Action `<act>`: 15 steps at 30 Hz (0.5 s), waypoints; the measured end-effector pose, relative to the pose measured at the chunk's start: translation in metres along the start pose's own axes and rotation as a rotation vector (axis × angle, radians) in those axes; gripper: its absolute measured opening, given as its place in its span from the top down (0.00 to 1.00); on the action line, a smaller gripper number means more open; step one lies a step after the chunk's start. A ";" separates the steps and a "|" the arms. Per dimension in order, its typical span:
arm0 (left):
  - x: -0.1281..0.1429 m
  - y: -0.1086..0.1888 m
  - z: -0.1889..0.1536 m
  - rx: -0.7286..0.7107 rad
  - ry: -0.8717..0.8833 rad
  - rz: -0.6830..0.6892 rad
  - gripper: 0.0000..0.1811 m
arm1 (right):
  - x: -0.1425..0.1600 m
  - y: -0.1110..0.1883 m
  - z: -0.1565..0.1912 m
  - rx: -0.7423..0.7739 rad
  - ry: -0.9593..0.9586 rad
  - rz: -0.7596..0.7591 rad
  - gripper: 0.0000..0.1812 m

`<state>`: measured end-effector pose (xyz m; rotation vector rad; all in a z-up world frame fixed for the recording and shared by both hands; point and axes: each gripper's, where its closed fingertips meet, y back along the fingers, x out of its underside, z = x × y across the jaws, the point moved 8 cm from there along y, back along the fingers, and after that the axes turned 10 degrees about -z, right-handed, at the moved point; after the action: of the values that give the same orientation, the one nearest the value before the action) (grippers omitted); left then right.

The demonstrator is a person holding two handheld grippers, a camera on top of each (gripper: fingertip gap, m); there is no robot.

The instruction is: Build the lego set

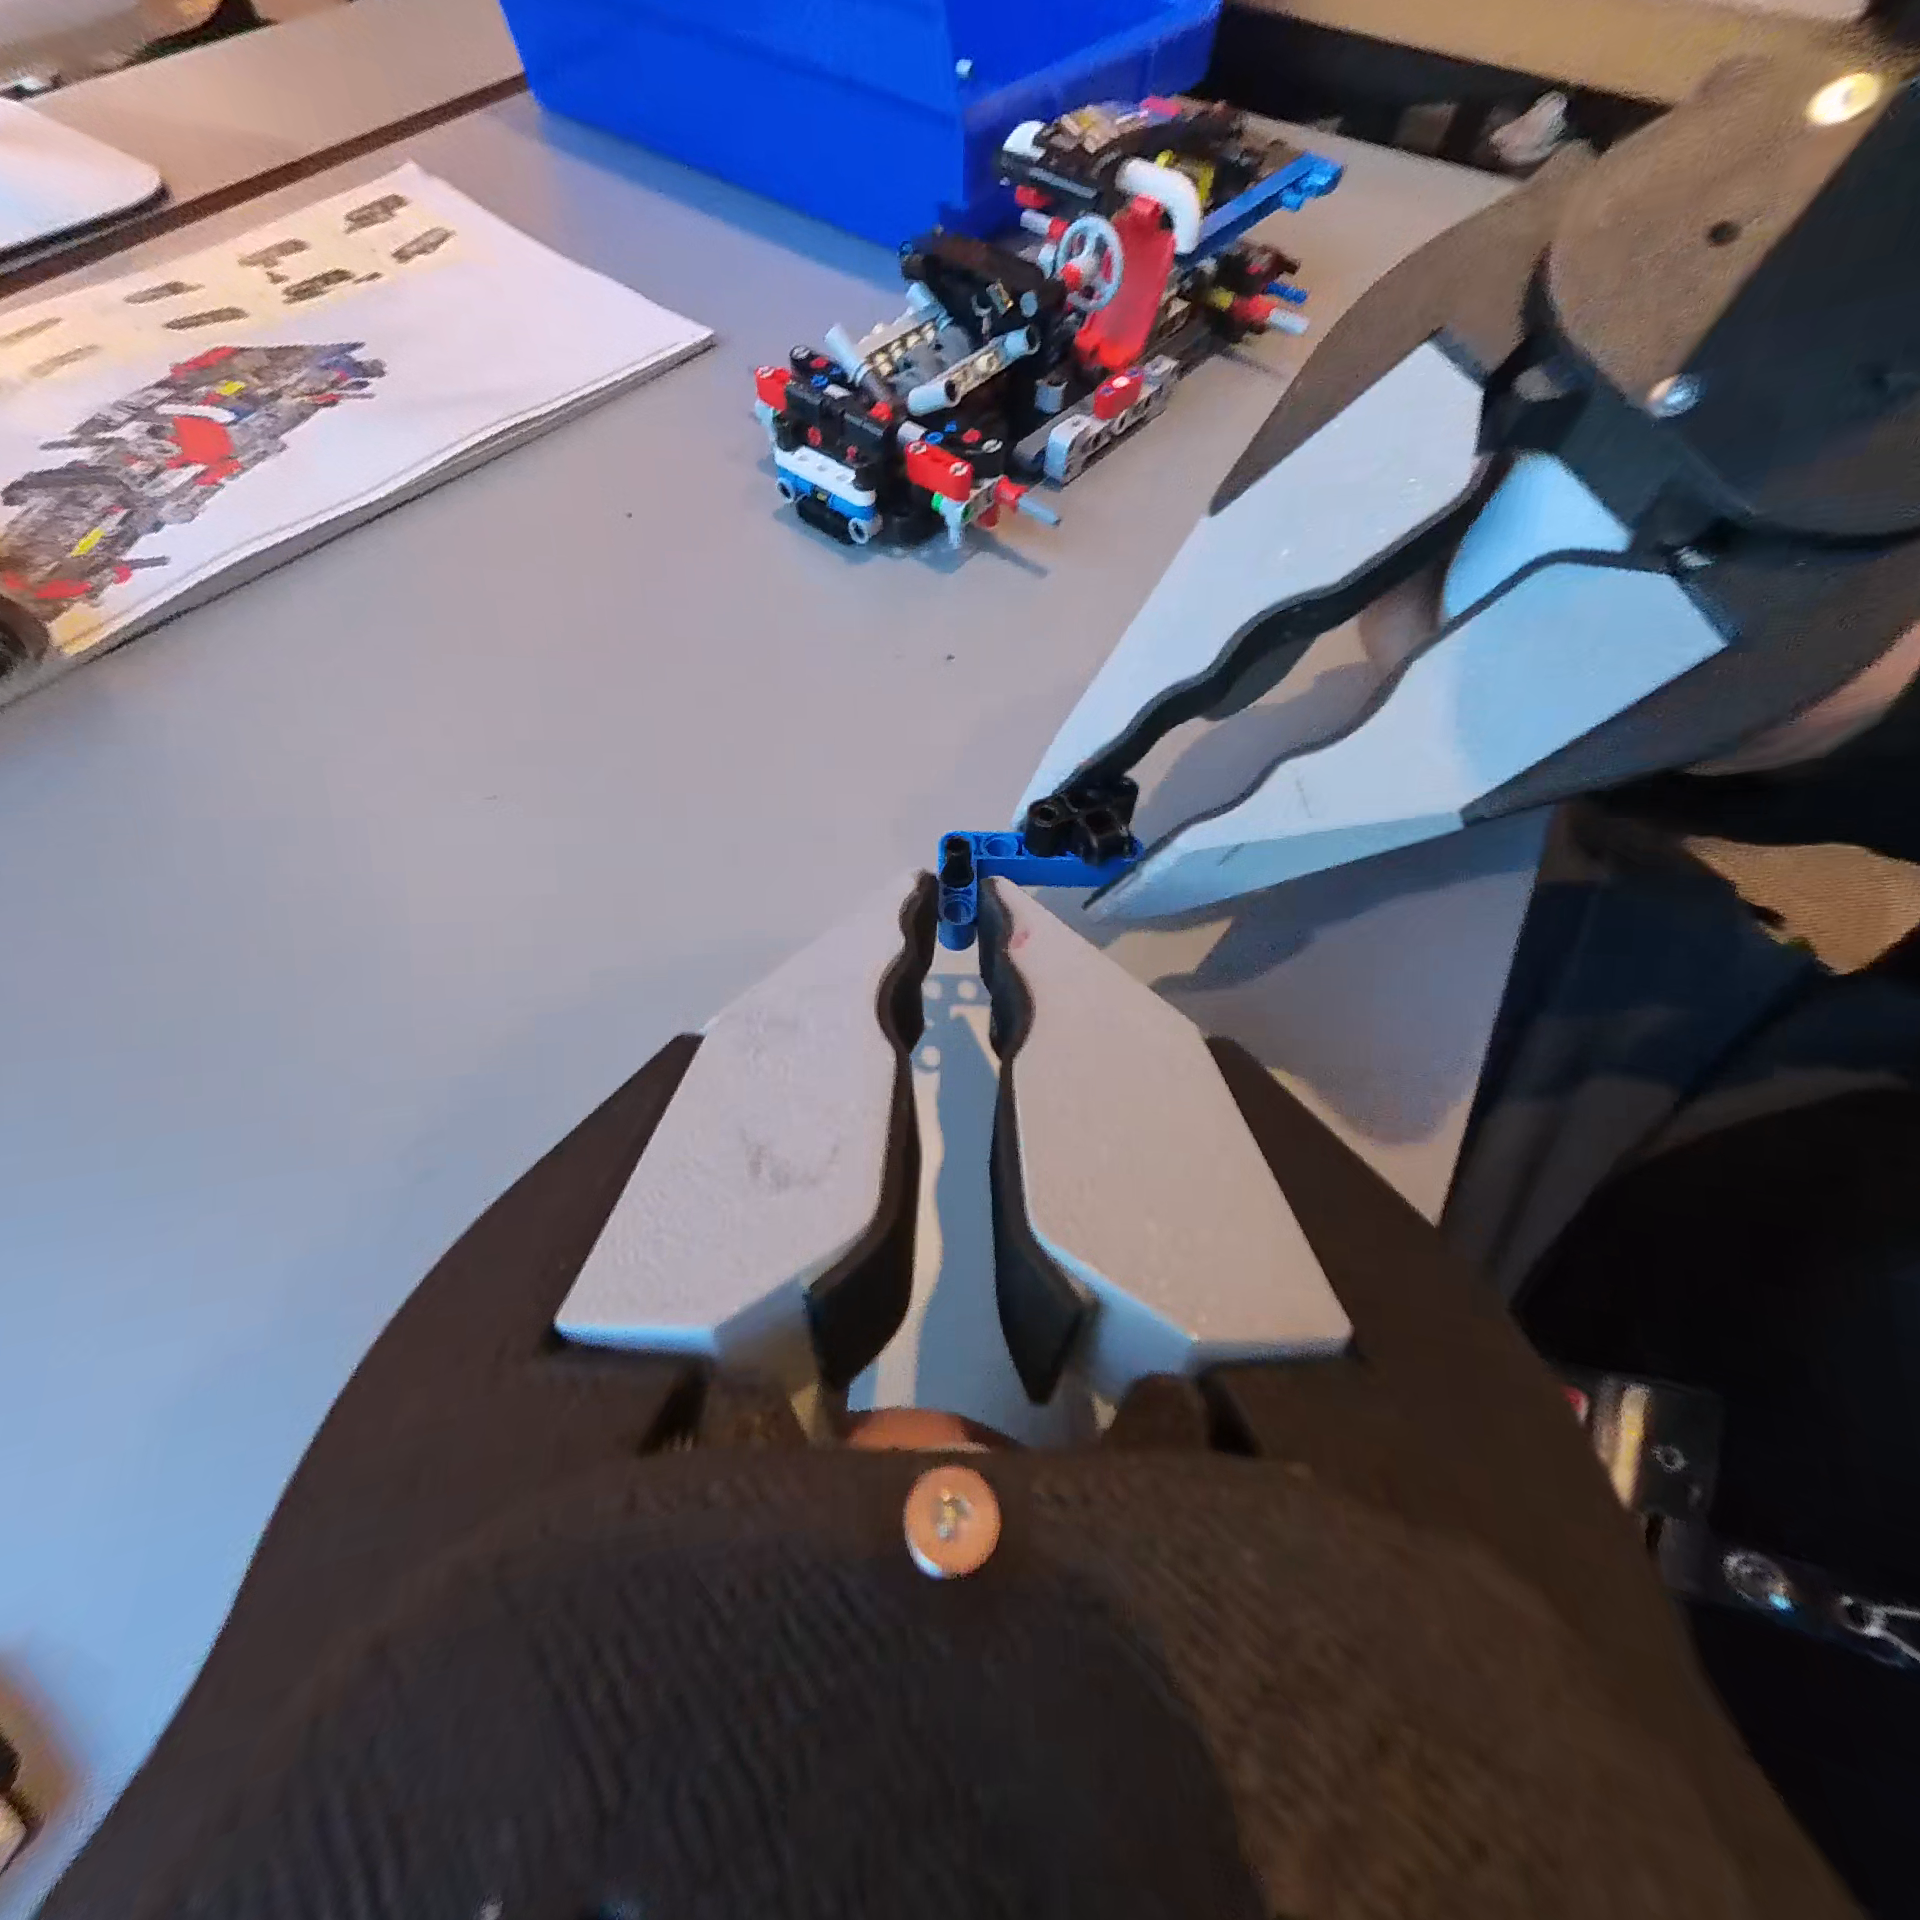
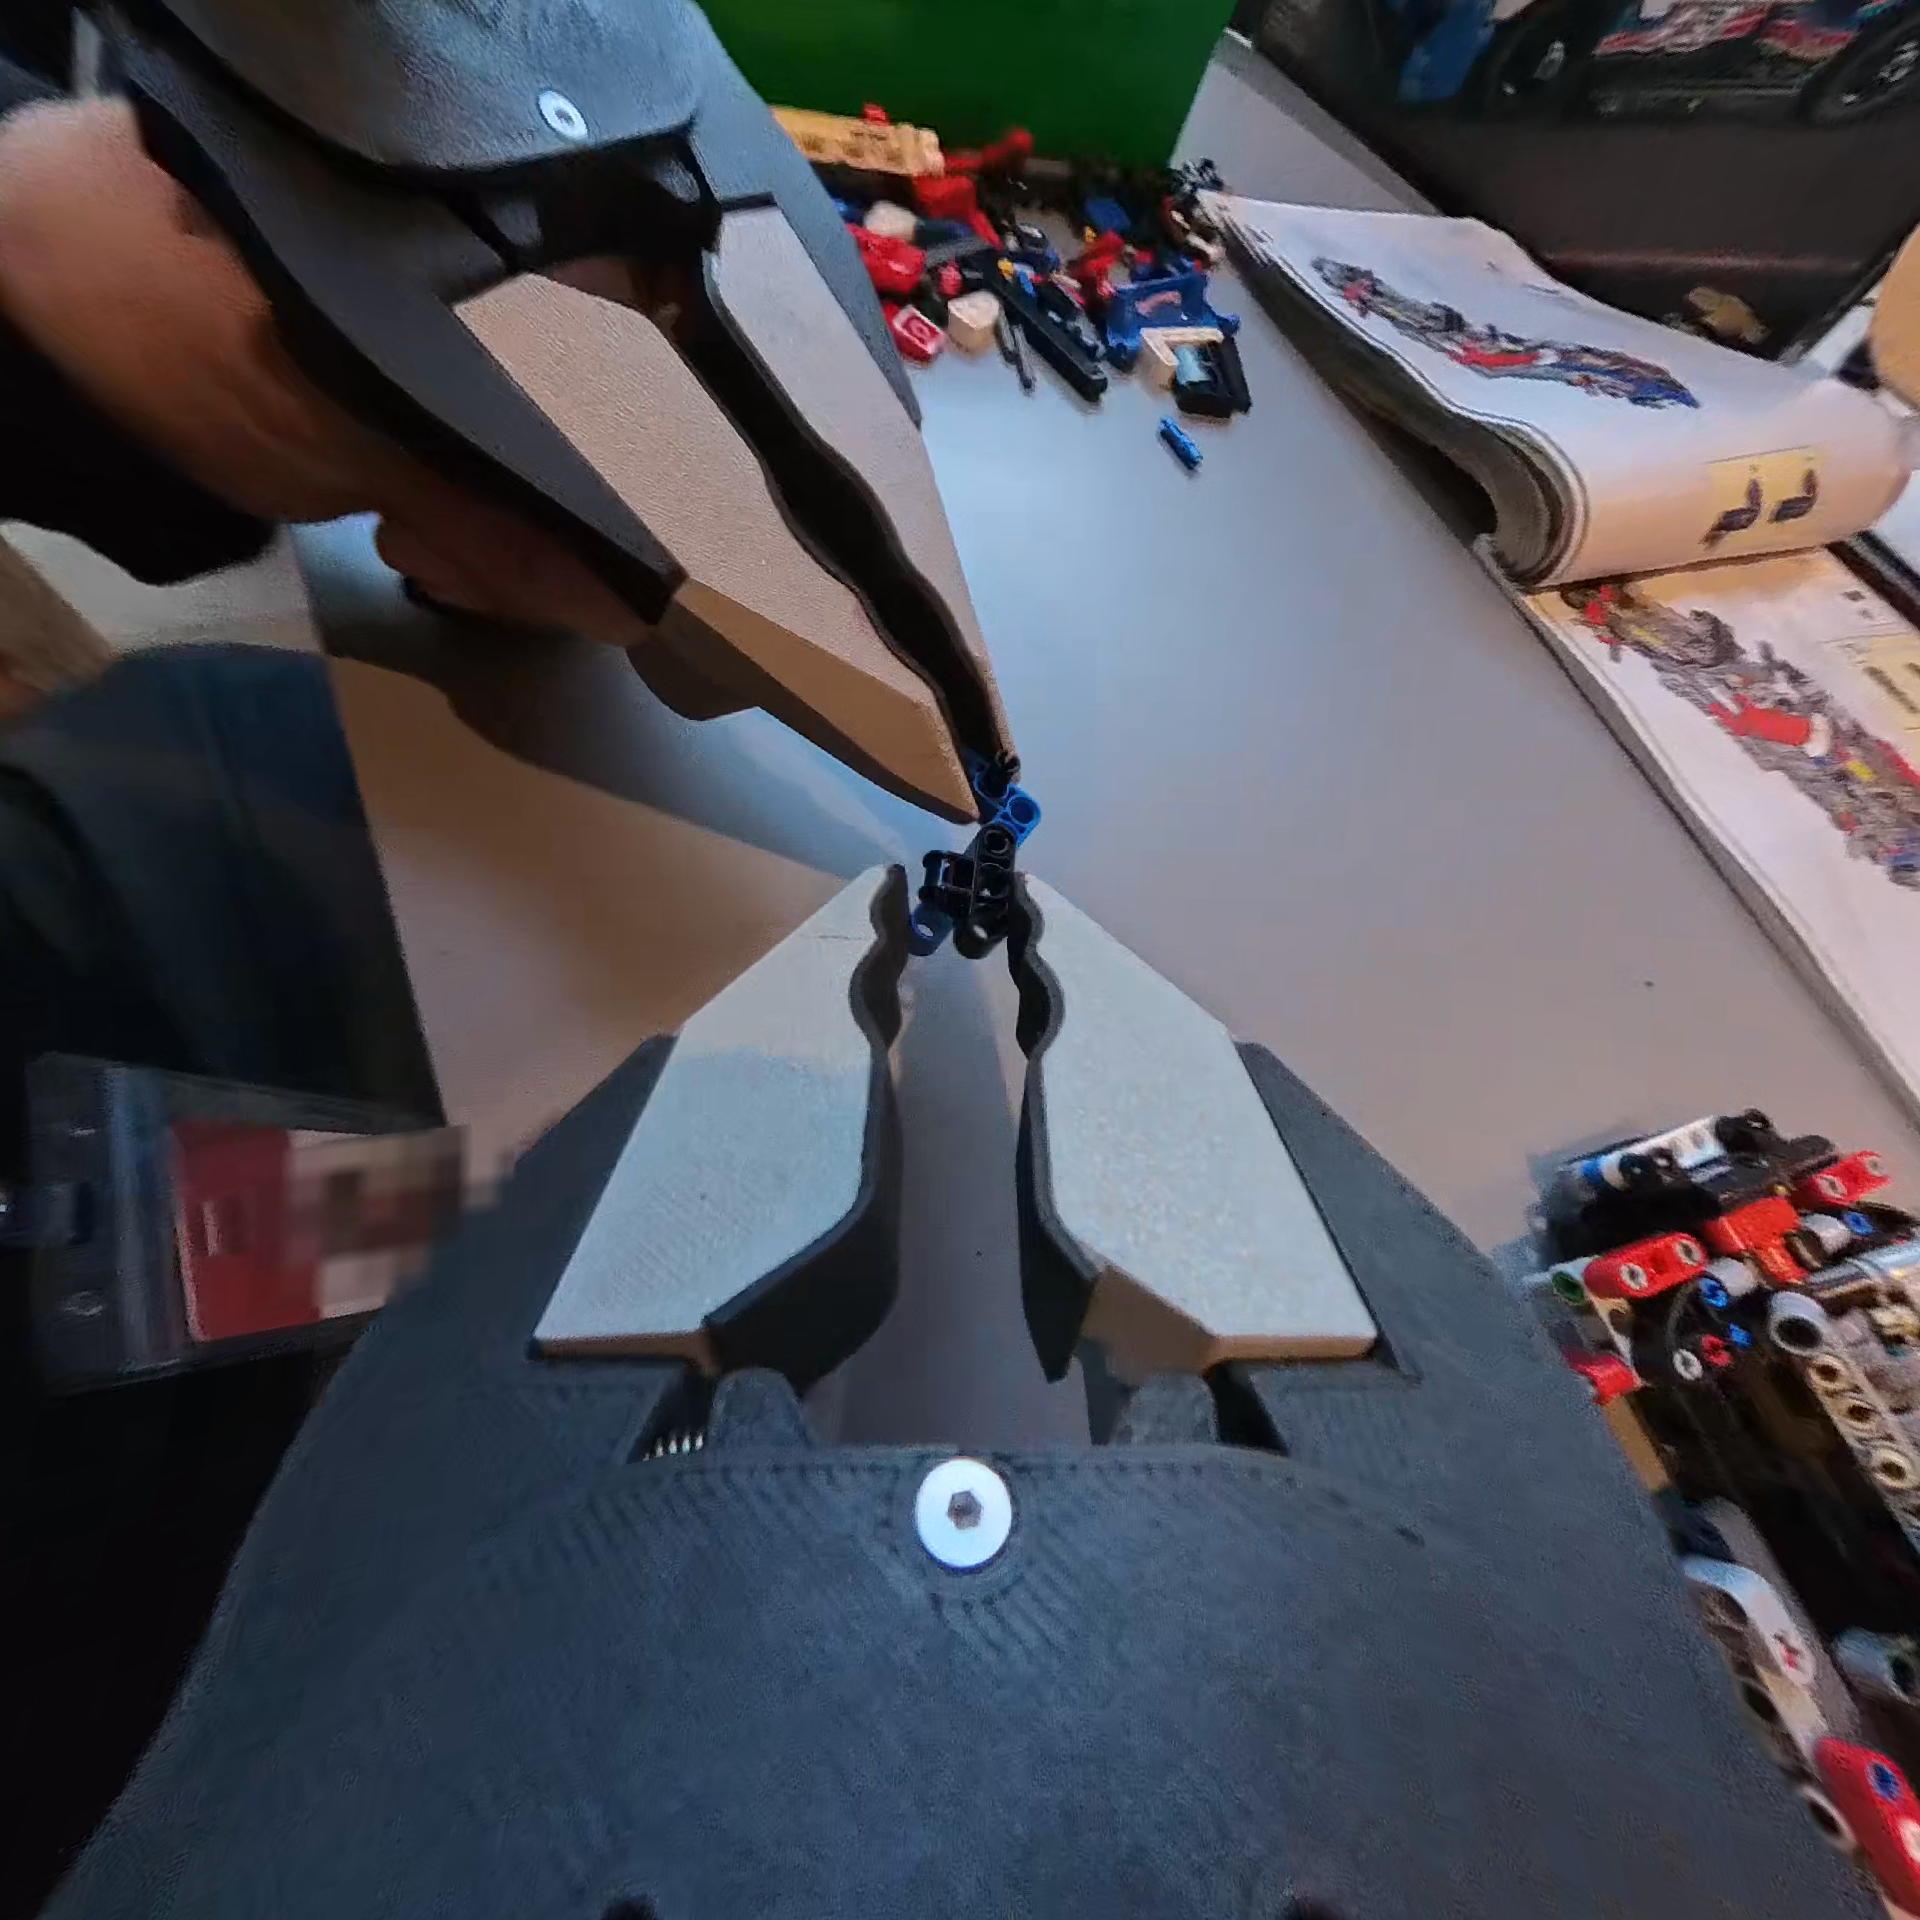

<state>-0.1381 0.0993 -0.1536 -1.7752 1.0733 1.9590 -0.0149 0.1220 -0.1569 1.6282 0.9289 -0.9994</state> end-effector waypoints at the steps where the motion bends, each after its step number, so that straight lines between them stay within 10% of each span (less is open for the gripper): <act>1: 0.001 -0.002 0.000 -0.015 -0.017 0.021 0.97 | 0.000 -0.001 0.000 0.014 0.003 0.011 0.92; 15: -0.006 -0.006 -0.005 -0.109 -0.074 -0.054 0.97 | -0.007 -0.004 -0.029 -0.030 -0.360 -0.180 0.94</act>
<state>-0.1293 0.1018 -0.1493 -1.7518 0.9013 2.0689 -0.0161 0.1504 -0.1458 1.2977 0.8475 -1.3434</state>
